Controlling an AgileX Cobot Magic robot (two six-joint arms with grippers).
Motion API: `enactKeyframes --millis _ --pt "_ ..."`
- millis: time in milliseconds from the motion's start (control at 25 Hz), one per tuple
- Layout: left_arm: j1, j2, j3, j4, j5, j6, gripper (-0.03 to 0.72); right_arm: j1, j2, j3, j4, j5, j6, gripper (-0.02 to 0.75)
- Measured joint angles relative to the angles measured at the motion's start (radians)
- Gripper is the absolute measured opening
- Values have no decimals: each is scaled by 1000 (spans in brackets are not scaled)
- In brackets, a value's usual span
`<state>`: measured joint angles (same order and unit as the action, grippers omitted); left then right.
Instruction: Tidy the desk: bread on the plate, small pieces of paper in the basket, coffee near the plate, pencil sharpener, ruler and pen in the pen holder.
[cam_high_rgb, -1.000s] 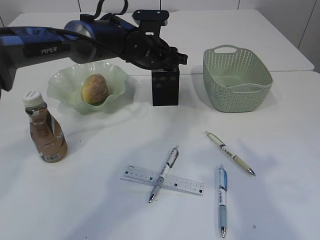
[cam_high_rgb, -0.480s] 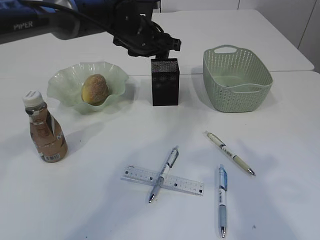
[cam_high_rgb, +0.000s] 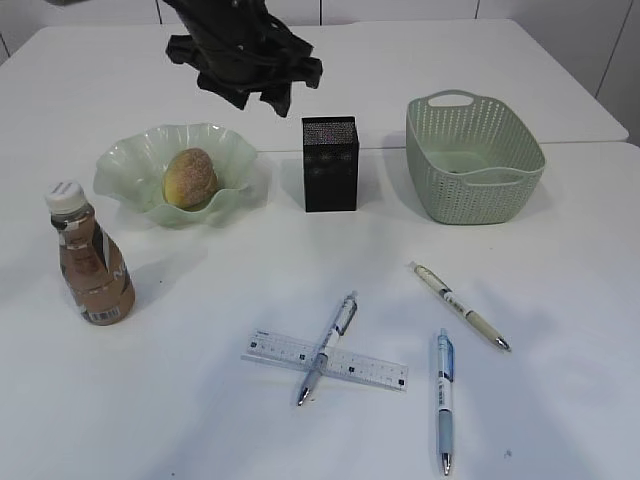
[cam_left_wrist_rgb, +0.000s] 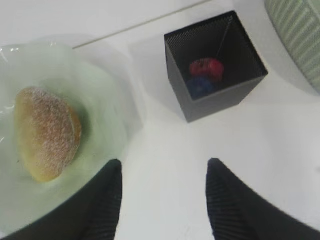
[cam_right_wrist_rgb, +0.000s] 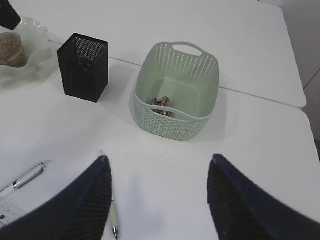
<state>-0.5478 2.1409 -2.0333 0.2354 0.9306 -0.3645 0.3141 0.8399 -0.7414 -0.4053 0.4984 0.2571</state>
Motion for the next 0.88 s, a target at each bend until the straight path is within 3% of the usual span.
enactKeyframes --millis 160,360,880 --pt "0 -34 0 -15 144 80 380 0 0 0 0 0 0 478" --pt "0 -58 -1 -109 288 190 345 0 0 0 0 0 0 477" --pt "0 -175 -2 -201 311 254 312 0 0 0 10 74 0 477"
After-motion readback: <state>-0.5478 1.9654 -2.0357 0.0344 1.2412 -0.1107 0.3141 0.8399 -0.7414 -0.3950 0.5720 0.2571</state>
